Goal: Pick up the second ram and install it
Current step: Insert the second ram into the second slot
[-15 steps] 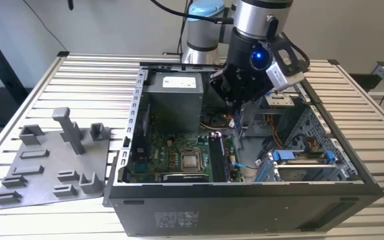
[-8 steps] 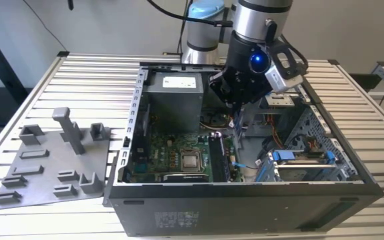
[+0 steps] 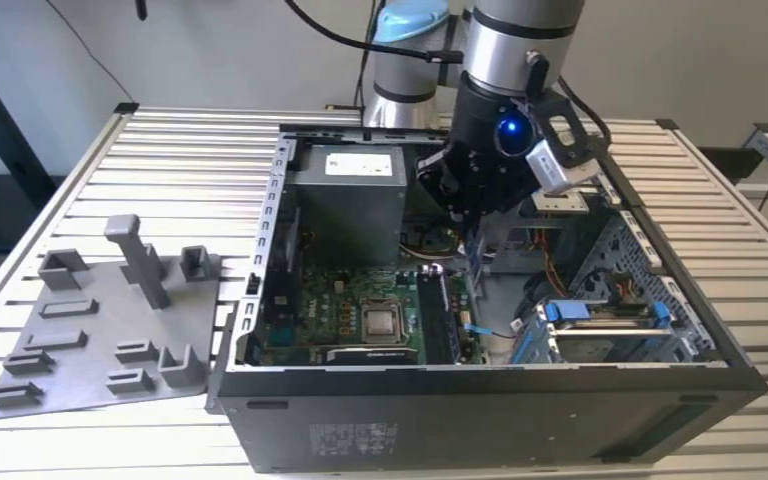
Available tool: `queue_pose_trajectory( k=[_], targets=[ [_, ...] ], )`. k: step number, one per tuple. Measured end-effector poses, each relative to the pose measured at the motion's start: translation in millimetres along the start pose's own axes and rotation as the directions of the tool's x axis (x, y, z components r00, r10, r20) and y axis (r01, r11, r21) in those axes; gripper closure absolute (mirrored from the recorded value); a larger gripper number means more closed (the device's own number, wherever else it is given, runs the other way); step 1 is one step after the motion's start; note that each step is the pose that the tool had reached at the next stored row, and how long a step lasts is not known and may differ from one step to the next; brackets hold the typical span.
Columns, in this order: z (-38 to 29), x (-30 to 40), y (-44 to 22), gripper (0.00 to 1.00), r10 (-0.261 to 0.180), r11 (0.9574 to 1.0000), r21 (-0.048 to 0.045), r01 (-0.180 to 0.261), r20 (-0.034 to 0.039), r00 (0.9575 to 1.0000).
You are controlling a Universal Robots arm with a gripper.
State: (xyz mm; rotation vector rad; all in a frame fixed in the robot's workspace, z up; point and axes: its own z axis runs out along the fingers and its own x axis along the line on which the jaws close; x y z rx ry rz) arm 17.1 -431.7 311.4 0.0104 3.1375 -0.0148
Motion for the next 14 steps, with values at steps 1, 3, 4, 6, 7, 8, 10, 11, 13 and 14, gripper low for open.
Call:
queue_pose_trajectory(
  k=[1,3,4,6,7,8,10,11,13,14],
  targets=[
    [1.6,0.0,0.0,0.85,0.000,1.0000,0.0005,0.000,-0.0002,1.0000],
    [5.4,0.1,0.0,0.85,0.000,1.0000,0.0007,0.000,-0.0005,1.0000],
    [7.2,0.1,0.1,0.85,0.000,1.0000,0.0011,0.000,-0.0006,1.0000],
    [10.2,0.1,0.1,0.85,-0.003,1.0000,0.0019,0.003,-0.0005,1.0000],
    [10.5,0.2,0.1,0.85,-0.009,1.0000,0.0020,0.009,-0.0003,1.0000],
    [11.8,0.8,0.1,0.85,-0.017,0.9999,0.0021,0.017,0.0002,0.9999],
    [15.4,2.9,0.0,0.85,-0.029,0.9996,0.0014,0.029,0.0007,0.9996],
    [17.3,3.2,0.0,0.85,-0.037,0.9993,0.0013,0.037,0.0008,0.9993],
    [20.8,8.4,0.0,0.85,-0.039,0.9992,0.0018,0.039,0.0008,0.9992],
    [22.6,11.2,0.0,0.85,-0.038,0.9993,0.0029,0.038,0.0007,0.9993]
  ],
)
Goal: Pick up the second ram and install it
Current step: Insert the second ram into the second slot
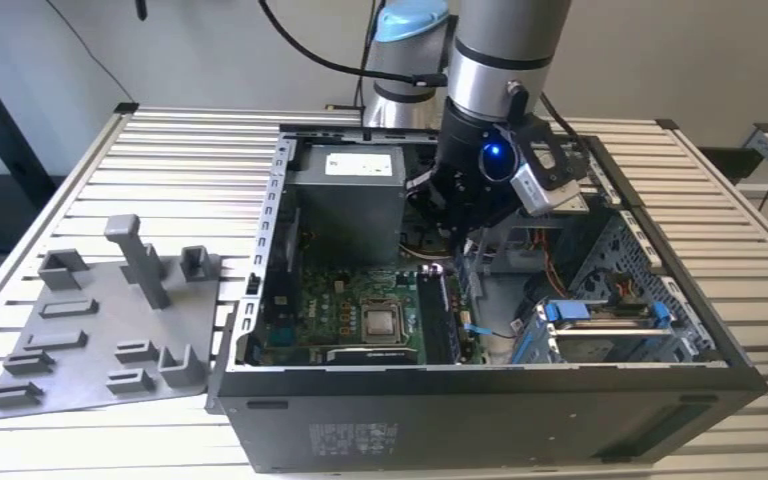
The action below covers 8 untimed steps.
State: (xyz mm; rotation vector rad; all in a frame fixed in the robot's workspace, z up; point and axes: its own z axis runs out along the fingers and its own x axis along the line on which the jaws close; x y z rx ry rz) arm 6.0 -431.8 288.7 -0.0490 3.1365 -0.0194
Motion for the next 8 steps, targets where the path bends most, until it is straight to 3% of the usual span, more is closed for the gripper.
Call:
queue_pose_trajectory(
  k=[8],
  targets=[
    [14.4,17.4,-2.4,0.85,0.009,1.0000,0.0031,-0.009,-0.0003,1.0000]
  ],
)
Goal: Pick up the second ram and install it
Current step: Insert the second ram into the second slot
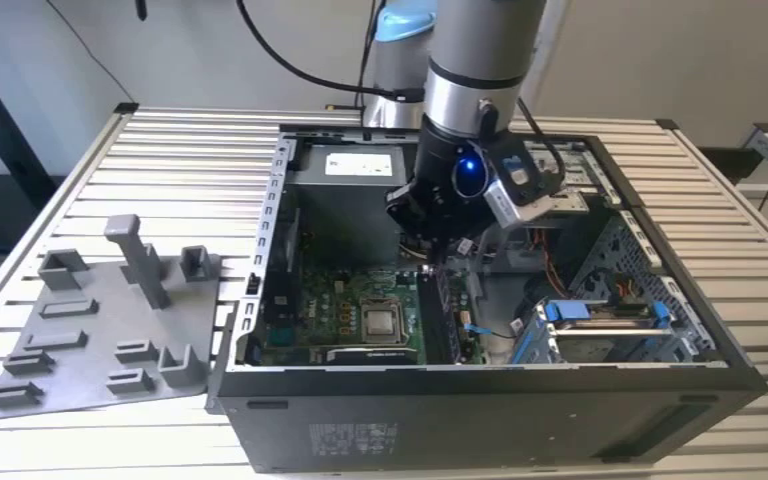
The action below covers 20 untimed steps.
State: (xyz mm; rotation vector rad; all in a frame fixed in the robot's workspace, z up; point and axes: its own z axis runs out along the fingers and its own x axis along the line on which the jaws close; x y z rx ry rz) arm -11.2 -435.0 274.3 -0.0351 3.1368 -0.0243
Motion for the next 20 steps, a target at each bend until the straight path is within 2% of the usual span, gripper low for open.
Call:
queue_pose_trajectory(
  k=[5,12,20],
  targets=[
    [9.3,4.0,-6.4,0.85,0.001,1.0000,-0.0003,-0.001,0.0001,1.0000],
    [21.3,4.4,-20.0,0.85,0.001,1.0000,-0.0008,-0.001,-0.0008,1.0000],
    [35.4,4.3,-22.5,0.85,0.001,1.0000,-0.0010,-0.001,-0.0037,1.0000]
  ],
)
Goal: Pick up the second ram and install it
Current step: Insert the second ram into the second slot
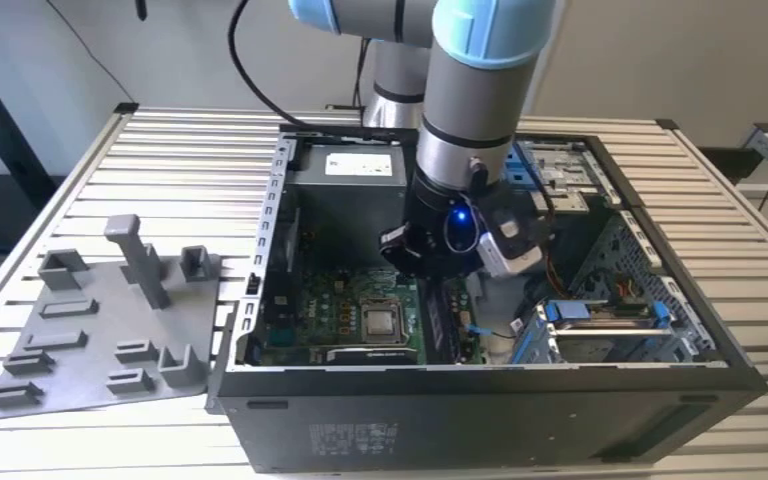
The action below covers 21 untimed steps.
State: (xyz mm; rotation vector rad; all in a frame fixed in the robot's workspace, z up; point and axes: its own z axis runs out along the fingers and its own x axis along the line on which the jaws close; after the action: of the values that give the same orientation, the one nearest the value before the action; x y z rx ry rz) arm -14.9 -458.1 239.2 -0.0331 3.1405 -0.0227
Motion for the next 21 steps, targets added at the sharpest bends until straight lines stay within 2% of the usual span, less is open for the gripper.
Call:
queue_pose_trajectory(
  k=[3,5,7,13,17,21],
  targets=[
    [5.3,0.0,-0.6,0.85,0.016,0.9999,0.0001,-0.016,-0.0003,0.9999],
    [6.3,0.0,-0.9,0.85,0.028,0.9996,0.0002,-0.028,-0.0005,0.9996],
    [6.5,-0.4,-1.0,0.85,0.028,0.9996,0.0002,-0.028,-0.0011,0.9996],
    [15.3,-5.5,-1.0,0.85,0.030,0.9996,-0.0001,-0.030,-0.0017,0.9996],
    [21.8,-5.8,0.4,0.85,0.030,0.9995,-0.0001,-0.030,-0.0018,0.9995],
    [23.1,-5.8,2.0,0.85,0.030,0.9995,-0.0001,-0.030,-0.0018,0.9995]
  ],
)
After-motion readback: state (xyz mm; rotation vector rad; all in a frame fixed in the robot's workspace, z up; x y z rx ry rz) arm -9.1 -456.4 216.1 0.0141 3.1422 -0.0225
